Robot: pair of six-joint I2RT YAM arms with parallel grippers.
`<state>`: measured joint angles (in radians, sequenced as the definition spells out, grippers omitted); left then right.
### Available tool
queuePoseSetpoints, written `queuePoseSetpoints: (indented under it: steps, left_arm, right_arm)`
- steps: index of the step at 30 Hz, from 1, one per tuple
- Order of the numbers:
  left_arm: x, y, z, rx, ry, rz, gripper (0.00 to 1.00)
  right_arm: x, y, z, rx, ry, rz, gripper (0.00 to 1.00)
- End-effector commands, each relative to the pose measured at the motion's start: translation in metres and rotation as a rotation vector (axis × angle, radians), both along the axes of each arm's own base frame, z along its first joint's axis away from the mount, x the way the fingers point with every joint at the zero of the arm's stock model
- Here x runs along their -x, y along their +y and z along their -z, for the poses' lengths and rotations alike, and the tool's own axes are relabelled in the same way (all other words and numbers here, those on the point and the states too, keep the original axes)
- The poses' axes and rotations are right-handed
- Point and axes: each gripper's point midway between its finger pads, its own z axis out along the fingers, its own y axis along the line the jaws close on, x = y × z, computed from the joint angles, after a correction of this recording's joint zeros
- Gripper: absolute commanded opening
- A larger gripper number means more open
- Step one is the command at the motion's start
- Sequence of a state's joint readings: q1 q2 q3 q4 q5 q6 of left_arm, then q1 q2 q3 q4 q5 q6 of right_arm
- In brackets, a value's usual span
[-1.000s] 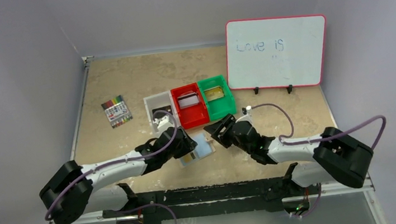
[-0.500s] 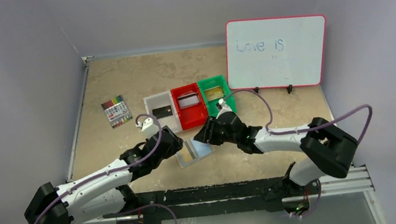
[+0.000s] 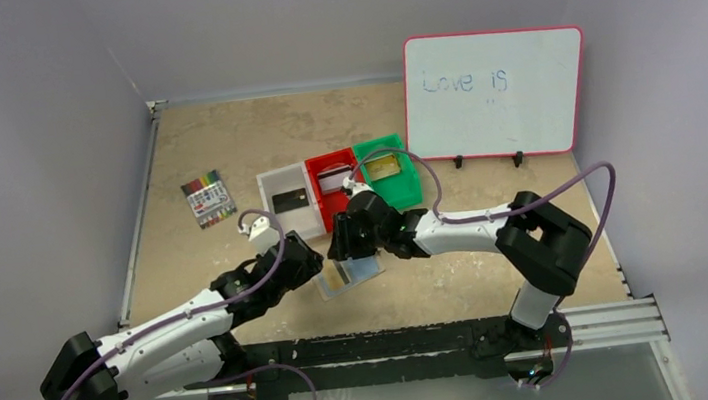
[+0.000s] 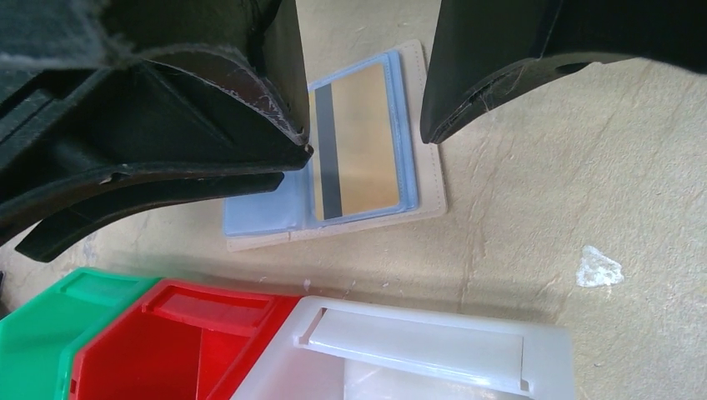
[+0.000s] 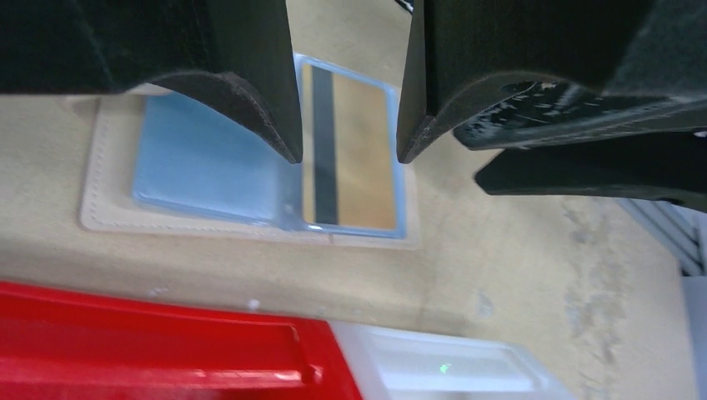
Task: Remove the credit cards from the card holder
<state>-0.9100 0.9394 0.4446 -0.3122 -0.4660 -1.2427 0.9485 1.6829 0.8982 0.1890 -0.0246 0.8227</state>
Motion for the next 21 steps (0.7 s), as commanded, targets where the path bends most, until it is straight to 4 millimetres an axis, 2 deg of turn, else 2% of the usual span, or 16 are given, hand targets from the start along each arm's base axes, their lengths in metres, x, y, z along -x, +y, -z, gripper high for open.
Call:
queuePoseSetpoints:
  steps: [1,7,16,21]
  left_arm:
    - [-0.001,-0.001,-0.003,0.031,-0.012,-0.018,0.52]
    - [0.002,-0.011,0.007,0.05,0.016,0.016,0.52]
    - [0.004,-0.023,0.019,0.06,0.047,0.06,0.5]
    - [0.006,-0.025,0.024,0.047,0.062,0.08,0.48]
  right_arm:
    - [-0.001,-0.013,0.004,0.092,-0.025,-0.02,0.49]
    - [0.02,-0.005,0.028,0.056,0.049,-0.111,0.47]
    - [0.029,-0.009,0.023,-0.06,0.091,-0.018,0.36]
    - [0.039,-0.015,0.029,-0.095,0.134,0.051,0.33]
